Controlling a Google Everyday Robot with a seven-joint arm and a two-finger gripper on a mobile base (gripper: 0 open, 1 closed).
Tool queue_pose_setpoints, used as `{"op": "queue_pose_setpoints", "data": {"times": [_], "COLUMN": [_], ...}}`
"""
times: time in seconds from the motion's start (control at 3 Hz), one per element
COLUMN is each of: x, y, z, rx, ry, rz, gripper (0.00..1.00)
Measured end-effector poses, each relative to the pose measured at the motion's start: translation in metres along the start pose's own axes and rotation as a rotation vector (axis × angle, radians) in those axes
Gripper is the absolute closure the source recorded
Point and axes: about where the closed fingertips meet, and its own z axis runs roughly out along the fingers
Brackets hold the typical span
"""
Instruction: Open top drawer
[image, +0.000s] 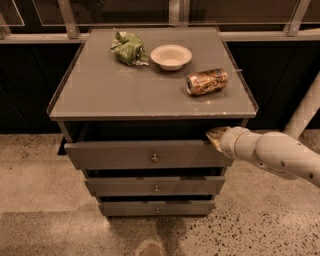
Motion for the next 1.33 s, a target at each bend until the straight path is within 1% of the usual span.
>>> {"op": "queue_pose_setpoints", "data": {"times": [0.33, 0.67, 1.0, 1.33], "x": [-0.0017, 0.0003, -0.0014, -0.0014], "y": [-0.0009, 0.0020, 0.0070, 0.0070], "z": [-0.0006, -0.0035, -0.0077, -0.0076], "rx": [0.000, -0.024, -0.056, -0.056], "ry": [0.000, 0.020, 0.039, 0.039], "rz": [0.000, 0.004, 0.020, 0.020], "gripper": [1.00, 1.00, 1.00, 1.00]}}
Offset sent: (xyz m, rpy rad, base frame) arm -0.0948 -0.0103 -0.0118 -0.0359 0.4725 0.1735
